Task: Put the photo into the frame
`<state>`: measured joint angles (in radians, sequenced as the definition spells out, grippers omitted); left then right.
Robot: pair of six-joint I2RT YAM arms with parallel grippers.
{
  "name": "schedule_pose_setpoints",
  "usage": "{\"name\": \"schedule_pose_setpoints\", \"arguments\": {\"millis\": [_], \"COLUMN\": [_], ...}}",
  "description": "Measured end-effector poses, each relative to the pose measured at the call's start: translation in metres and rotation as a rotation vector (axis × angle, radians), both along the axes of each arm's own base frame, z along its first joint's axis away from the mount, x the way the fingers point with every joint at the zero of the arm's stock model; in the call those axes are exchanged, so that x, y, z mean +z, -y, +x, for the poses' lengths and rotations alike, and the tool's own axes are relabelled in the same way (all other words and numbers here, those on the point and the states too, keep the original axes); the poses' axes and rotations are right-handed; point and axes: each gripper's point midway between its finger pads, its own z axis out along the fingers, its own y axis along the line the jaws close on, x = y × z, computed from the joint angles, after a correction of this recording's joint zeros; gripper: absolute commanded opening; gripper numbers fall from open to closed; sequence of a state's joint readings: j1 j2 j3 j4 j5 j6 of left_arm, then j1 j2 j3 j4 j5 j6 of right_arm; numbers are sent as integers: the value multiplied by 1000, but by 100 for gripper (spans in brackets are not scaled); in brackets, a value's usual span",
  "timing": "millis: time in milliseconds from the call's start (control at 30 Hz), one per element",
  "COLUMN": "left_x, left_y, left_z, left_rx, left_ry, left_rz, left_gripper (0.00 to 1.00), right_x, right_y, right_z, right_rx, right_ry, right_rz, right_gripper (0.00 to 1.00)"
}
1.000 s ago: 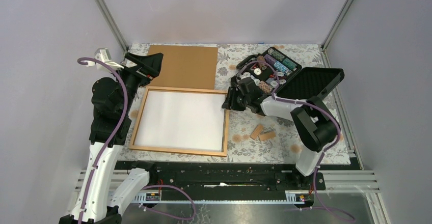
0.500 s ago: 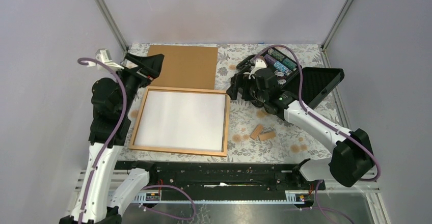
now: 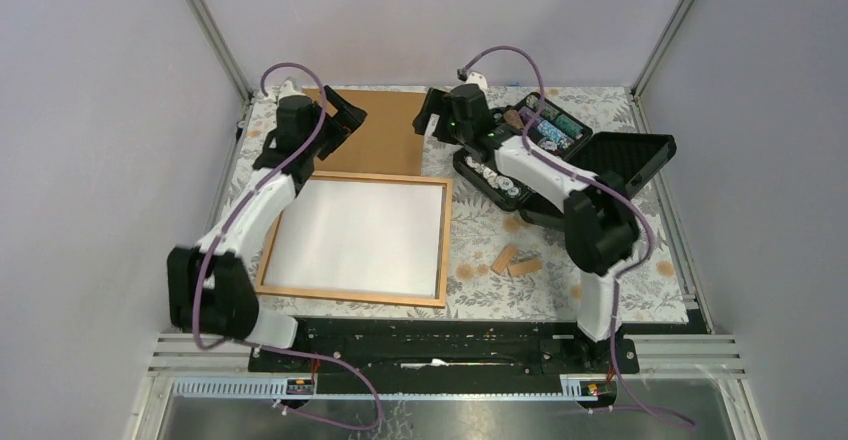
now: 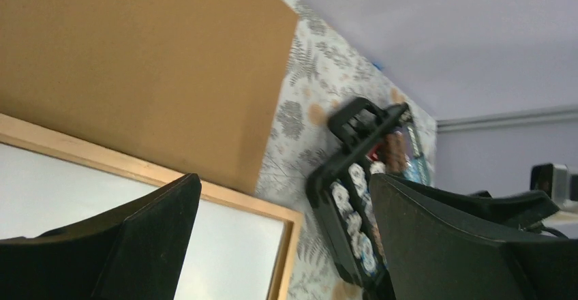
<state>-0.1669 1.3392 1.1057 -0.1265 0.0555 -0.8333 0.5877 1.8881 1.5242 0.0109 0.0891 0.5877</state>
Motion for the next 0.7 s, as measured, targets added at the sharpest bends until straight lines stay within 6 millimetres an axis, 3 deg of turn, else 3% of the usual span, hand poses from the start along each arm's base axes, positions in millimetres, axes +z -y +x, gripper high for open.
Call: {"name": "schedule_pose_setpoints", "arguments": {"millis": [233,367,567,700], "left_x": [-76,-109,-137,-167], "left_y": [-12,-52,-128,-146], "left_z": [80,108,139,149], "left_rx": [146,274,414,432], "left_ry": [-120,-152,-167,-204], "left_rz": [-6,-29,-27,-40], "left_gripper": [99,99,99,99], "right_x": [-79,-121,-126,-139], "right_y": [-14,-10,-17,-33], "right_z": [58,66,76,91], "right_rx": [-45,-40,-25,6], "right_ry": [-104,-163,-155,-162], "right_rz": [-8,-54,-49,-27], "right_gripper": [100,100,99,97]}}
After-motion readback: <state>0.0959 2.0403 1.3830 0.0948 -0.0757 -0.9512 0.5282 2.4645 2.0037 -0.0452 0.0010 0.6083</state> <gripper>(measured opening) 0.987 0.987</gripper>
